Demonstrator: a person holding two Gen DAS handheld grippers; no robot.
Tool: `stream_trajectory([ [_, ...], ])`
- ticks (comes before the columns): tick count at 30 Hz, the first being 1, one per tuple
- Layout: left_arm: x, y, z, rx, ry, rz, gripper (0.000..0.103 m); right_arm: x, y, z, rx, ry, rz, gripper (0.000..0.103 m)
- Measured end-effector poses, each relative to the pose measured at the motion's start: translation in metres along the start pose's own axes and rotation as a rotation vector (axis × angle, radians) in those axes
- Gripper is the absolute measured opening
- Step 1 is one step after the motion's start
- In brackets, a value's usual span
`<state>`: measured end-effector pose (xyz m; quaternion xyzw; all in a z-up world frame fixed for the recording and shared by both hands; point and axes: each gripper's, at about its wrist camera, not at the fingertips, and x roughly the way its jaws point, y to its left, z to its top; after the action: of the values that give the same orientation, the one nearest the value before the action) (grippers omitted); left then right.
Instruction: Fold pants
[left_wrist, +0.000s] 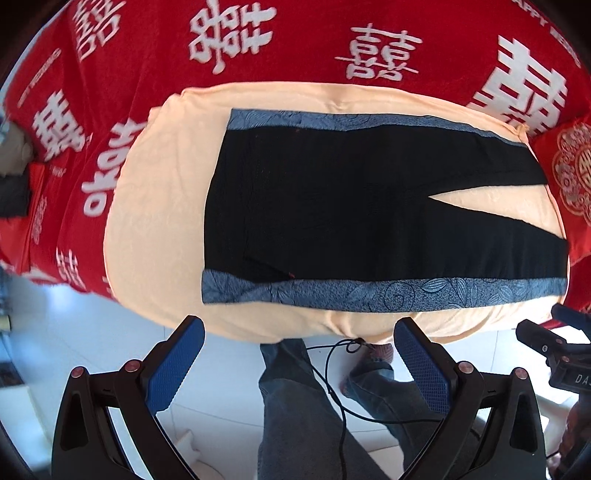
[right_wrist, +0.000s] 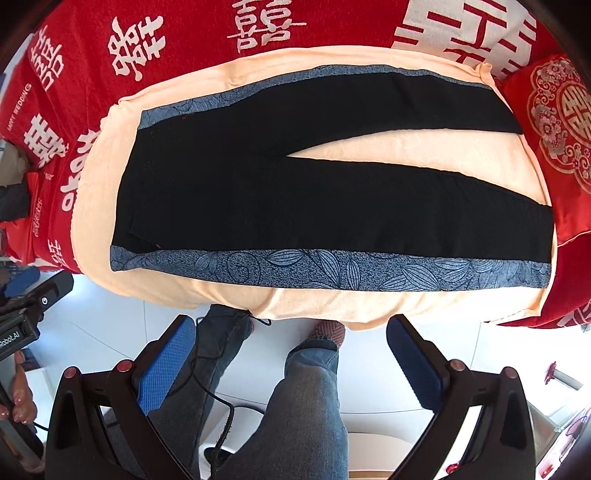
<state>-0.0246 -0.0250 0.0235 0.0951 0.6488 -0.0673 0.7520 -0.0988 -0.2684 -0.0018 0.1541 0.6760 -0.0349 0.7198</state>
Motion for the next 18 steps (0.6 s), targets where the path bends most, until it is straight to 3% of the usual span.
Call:
stream_trajectory([
  [4,0.004,0.005,-0.012,-0.078,0.028,-0.019,0.103,0.004,-0.013,-0.001,0.035,0.025,0.042,0.103],
  [9,0.019,0.021,-0.014,-0.13,0.031,-0.042,0.103,0.02,-0.018,-0.004,0.106,0.03,0.199,0.103],
  [18,0.113,0.069,-0.019,-0.232,0.084,-0.124,0.103,0.118,0.024,0.002,0.2,0.134,0.511,0.103],
])
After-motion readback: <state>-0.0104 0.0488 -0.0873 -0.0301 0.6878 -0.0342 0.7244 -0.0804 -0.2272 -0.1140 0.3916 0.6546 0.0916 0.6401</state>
